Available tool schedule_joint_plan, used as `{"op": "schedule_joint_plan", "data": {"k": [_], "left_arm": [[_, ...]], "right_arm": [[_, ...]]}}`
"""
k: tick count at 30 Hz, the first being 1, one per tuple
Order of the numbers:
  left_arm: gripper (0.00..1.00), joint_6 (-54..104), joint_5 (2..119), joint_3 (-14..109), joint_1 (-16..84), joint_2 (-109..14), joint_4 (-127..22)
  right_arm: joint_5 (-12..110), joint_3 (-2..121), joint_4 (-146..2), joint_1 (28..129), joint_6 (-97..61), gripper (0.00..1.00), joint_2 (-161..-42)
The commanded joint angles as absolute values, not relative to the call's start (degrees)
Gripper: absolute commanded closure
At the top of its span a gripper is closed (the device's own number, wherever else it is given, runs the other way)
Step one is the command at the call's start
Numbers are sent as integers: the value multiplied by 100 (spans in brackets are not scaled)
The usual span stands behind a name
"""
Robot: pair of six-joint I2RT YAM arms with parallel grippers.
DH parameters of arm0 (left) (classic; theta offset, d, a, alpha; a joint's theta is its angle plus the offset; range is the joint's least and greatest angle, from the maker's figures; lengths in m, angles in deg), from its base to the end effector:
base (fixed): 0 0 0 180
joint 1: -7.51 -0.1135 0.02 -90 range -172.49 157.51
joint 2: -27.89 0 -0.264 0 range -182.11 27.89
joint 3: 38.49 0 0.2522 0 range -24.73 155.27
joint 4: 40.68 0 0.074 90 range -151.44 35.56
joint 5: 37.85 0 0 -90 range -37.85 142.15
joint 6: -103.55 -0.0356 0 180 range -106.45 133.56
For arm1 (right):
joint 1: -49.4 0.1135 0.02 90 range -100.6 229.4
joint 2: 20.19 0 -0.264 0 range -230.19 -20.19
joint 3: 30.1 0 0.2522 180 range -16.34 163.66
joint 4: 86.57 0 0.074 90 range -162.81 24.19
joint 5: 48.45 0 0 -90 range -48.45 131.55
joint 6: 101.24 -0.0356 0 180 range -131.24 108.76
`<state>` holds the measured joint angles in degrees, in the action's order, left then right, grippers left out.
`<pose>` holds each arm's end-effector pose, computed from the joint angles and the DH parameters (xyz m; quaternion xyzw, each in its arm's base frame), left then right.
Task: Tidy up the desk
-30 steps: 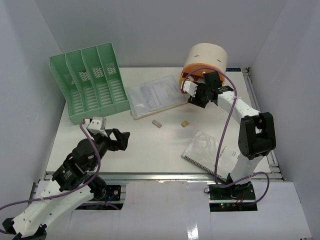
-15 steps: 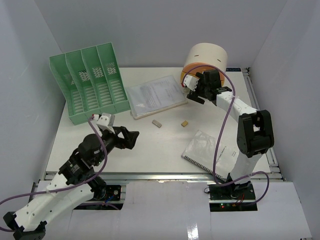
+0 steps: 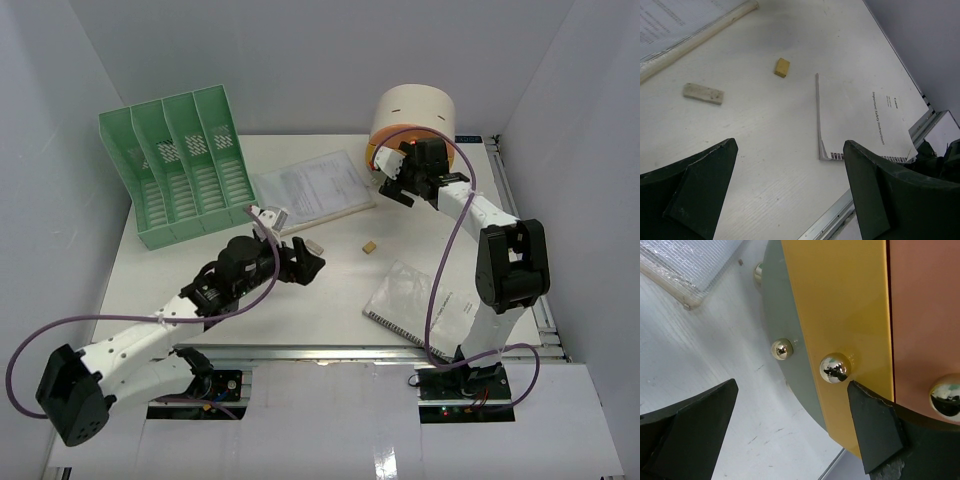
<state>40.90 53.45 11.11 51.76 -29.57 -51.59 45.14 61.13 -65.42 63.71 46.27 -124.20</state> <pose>0.1653 -0.1622 0.2663 0.1260 0.8031 -0.3481 0.4669 0.4071 0.1062 0.2527 -0.5294 0.7059 -0.1472 0.4470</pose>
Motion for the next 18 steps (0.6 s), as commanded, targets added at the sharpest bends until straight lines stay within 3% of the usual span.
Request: {"op": "schedule_joint_plan", "data": {"k": [1, 10, 18], "left_arm": [[2, 4322, 5890, 1606, 5163, -3618, -4183], [2, 4539, 5999, 2109, 5161, -4654, -3669], [2, 5316, 5943, 2815, 4953, -6080, -2667]], "right_arm": [[4536, 6272, -6986, 6272, 4589, 6, -12450], [5044, 6408, -6819, 6153, 4242, 7, -12383], [7563, 5637, -6059, 5183, 2277, 3, -10593]]}}
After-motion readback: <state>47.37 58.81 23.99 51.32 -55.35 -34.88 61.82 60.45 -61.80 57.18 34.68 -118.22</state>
